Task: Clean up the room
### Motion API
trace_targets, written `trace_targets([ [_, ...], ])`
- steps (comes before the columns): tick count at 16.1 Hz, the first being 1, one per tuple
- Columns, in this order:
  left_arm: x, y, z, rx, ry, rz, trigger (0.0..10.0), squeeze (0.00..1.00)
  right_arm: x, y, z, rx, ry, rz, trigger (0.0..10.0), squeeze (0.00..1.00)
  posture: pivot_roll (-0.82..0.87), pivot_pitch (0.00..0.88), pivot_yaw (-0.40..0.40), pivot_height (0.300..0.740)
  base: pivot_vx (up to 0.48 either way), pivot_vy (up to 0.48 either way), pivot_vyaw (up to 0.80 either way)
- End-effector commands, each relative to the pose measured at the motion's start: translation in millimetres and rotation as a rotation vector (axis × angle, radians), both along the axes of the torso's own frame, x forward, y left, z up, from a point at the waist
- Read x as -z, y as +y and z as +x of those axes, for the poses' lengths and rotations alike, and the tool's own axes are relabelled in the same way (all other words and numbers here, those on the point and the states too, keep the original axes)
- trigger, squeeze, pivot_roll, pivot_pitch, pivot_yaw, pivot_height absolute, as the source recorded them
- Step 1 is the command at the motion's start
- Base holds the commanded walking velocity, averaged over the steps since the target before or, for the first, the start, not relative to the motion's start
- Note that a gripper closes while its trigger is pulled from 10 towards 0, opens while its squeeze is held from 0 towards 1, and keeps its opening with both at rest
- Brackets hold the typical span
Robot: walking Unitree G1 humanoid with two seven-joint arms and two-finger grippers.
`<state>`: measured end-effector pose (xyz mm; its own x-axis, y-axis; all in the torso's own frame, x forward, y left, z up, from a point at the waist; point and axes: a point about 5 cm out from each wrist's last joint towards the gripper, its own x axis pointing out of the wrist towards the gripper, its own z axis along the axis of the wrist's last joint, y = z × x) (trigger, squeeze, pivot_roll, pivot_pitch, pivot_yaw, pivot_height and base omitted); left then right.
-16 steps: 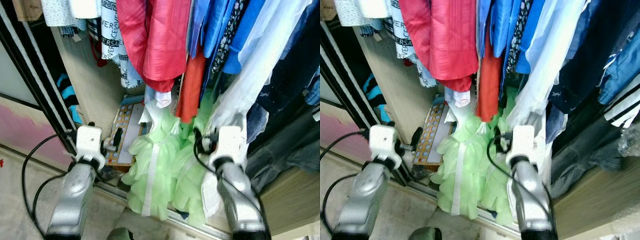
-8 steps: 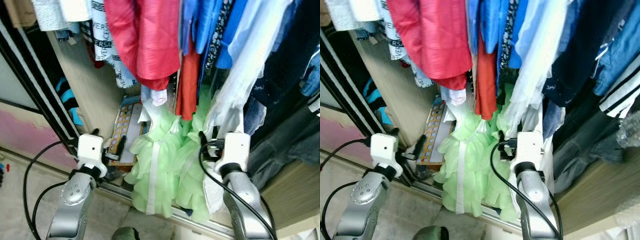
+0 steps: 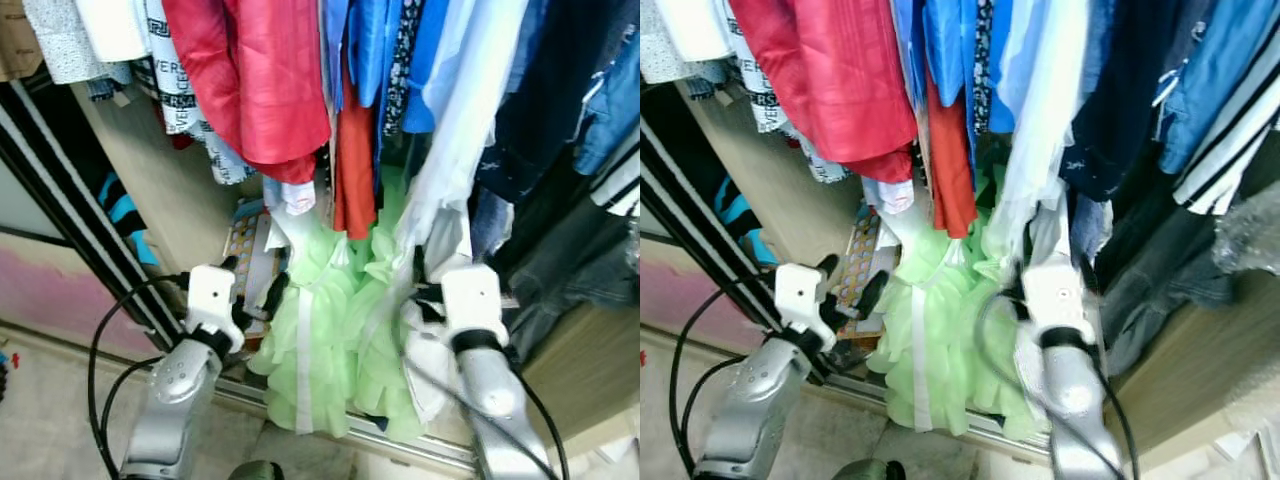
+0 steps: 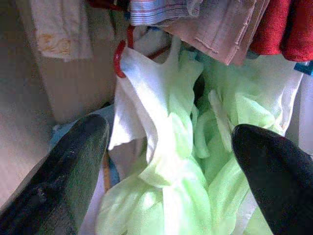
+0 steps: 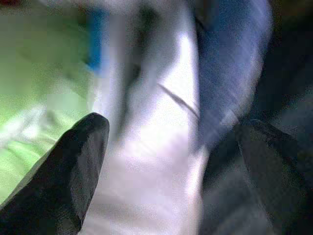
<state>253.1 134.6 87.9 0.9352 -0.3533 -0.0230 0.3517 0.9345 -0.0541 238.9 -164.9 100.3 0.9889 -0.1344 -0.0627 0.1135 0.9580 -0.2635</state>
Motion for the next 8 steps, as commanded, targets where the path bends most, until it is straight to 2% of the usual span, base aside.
trace_targets([
  [1, -0.5, 7.1, 2.7, -0.055, -0.008, 0.026, 10.0, 0.0, -5.4, 0.4, 8.5, -0.022, -0.005, 0.101, 10.0, 0.0, -0.01, 0.0, 0.059, 0.74, 0.0, 0.0, 0.0],
  [3, 2.0, 12.3, 4.5, -0.104, -0.01, 0.044, 10.0, 0.0, -7.6, 3.9, 15.7, -0.092, -0.013, 0.103, 10.0, 0.0, 0.01, 0.0, 0.015, 0.74, 0.0, 0.0, 0.0],
  [8, 0.7, 10.0, 3.3, -0.2, -0.035, 0.034, 10.0, 0.0, -9.4, 22.2, 39.4, -0.248, -0.007, 0.117, 10.0, 0.0, 0.14, 0.0, -0.106, 0.74, 0.0, 0.0, 0.0],
])
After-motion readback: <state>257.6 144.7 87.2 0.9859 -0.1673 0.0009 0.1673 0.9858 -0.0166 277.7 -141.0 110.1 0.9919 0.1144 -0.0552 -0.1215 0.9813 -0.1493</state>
